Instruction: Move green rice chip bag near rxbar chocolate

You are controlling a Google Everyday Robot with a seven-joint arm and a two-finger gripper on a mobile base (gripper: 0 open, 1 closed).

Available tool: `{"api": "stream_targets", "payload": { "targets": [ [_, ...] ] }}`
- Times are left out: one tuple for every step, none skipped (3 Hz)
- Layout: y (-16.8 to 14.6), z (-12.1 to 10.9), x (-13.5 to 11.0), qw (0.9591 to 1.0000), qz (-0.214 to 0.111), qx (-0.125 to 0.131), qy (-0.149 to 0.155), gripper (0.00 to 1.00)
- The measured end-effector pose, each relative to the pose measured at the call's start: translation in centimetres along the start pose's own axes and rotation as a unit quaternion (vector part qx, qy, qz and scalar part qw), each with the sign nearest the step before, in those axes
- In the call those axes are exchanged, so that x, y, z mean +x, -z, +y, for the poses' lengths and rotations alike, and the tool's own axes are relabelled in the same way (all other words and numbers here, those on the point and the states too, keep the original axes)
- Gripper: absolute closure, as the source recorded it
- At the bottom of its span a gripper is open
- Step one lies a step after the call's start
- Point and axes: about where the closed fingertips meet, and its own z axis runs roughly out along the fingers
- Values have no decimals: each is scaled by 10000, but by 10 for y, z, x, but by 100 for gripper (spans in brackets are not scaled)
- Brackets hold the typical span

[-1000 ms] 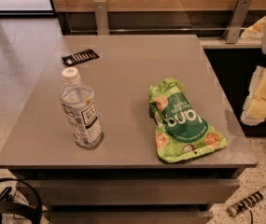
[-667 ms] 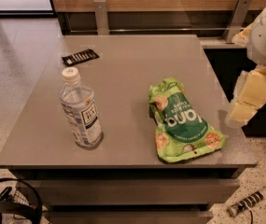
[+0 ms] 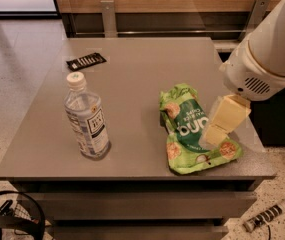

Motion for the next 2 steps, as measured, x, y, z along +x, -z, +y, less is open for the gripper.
{"api": "stream_targets", "payload": {
  "targets": [
    [-31, -8, 1, 9988, -186, -218, -400, 0],
    [-53, -16, 4, 9963, -303, -332, -738, 0]
  ]
}}
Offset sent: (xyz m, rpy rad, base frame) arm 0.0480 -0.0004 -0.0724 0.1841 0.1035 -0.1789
